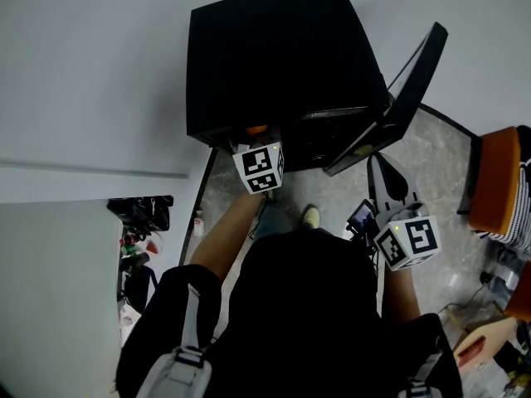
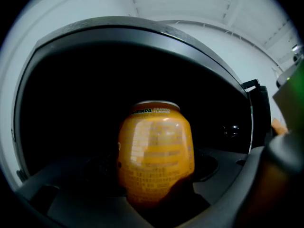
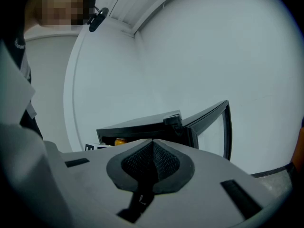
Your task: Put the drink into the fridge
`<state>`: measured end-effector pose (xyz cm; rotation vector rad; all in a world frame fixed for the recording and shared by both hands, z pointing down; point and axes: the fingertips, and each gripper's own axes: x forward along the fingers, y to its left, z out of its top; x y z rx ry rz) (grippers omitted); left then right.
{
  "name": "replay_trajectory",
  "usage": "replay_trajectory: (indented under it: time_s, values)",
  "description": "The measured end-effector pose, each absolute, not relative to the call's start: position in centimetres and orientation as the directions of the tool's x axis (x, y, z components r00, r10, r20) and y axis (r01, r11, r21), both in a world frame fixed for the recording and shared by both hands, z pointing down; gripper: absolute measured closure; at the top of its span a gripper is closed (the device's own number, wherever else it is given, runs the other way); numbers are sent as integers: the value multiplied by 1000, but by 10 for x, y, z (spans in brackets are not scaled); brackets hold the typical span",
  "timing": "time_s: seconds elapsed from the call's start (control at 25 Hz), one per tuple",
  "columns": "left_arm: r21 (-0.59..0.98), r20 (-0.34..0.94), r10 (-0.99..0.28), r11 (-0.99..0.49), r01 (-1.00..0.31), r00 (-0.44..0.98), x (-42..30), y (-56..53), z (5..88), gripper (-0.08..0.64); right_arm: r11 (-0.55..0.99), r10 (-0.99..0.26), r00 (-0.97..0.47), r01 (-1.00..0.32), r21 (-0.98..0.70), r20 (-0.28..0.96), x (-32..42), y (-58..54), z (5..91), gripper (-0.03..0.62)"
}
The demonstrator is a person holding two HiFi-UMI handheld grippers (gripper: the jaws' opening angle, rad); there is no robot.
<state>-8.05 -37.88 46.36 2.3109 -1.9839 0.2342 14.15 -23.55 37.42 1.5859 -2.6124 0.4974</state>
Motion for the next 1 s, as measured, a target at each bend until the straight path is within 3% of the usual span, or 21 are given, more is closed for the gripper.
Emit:
replay_trajectory:
  time_s: [0.4, 1.0]
  values:
    - [-93, 140, -977, -177, -980, 163, -73, -376, 464, 210, 423, -857, -475, -870, -254, 200, 140, -235, 376, 584]
    - [-45, 226, -955, -207, -977, 192, -79, -355, 483, 207, 439, -846, -494, -859, -261, 201, 132, -237, 381, 584]
